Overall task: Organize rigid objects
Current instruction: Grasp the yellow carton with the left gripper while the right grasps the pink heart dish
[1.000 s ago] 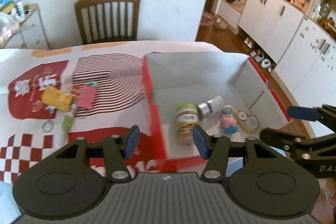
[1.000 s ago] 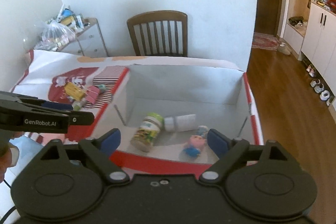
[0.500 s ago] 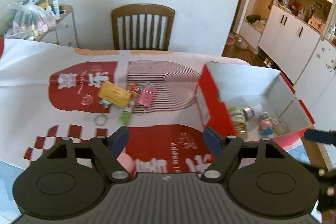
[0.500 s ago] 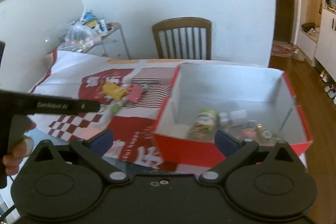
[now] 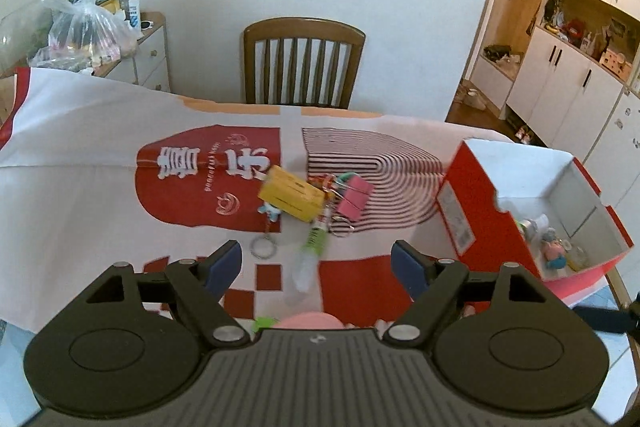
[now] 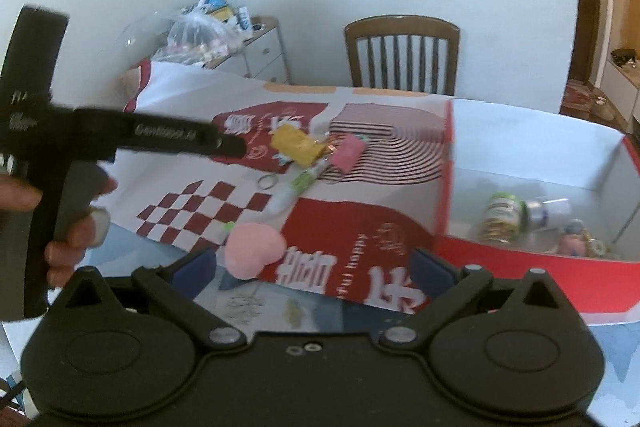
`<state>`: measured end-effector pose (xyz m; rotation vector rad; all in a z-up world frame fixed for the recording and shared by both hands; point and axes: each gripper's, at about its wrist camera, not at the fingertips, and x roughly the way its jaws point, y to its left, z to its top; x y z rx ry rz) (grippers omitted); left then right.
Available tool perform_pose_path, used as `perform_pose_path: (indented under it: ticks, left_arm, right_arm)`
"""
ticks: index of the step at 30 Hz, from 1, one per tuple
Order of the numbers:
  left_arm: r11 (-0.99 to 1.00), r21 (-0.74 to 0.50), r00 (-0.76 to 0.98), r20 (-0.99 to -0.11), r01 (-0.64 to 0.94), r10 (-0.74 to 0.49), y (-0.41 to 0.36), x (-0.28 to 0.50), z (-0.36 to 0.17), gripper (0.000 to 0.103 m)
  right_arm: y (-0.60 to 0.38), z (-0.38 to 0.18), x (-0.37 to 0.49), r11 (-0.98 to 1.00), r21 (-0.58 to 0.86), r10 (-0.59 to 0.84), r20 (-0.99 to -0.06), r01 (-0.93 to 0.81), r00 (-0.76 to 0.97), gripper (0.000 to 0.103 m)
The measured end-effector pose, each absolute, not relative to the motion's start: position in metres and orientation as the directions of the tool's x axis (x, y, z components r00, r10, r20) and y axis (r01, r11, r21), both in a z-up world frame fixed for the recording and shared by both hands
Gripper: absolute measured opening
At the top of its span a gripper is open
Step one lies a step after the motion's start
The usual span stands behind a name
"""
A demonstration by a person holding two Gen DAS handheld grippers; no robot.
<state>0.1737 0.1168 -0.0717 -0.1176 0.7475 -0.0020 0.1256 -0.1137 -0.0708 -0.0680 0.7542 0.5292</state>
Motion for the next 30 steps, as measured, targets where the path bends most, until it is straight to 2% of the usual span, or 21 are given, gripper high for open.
perform_pose_path:
  ticks: [7, 20, 27, 30]
  left_arm:
    - [0.992, -0.122, 0.726, -0.685, -0.034, -0.059, 0.144, 0.196, -0.087, 0.082]
    - [0.999, -0.028, 0.718, -0.694, 0.044, -0.051, 0.152, 0.250, -0.126, 0.082]
    - [0.994, -0.081, 0.694, -0.712, 0.075, -0.110, 0.158, 0.289, -0.145, 0.082]
    - [0.988, -0.143, 0.672, -0.725, 0.064, -0.149, 0.167, 0.309, -0.152, 0.082]
  right_arm:
    - [-0.073, -0.090, 0.136, 0.851, 0.105, 0.429, -0.704, -0.514, 0.566, 0.103]
    - [-0.010, -0.139, 0.169, 0.774, 0.047, 0.430, -0.770, -0.631, 0.470, 0.103]
    - [0.008, -0.160, 0.177, 0.741, 0.009, 0.407, -0.801, -0.671, 0.439, 0.103]
    - [0.011, -0.165, 0.182, 0.739, 0.010, 0.405, -0.806, -0.674, 0.432, 0.103]
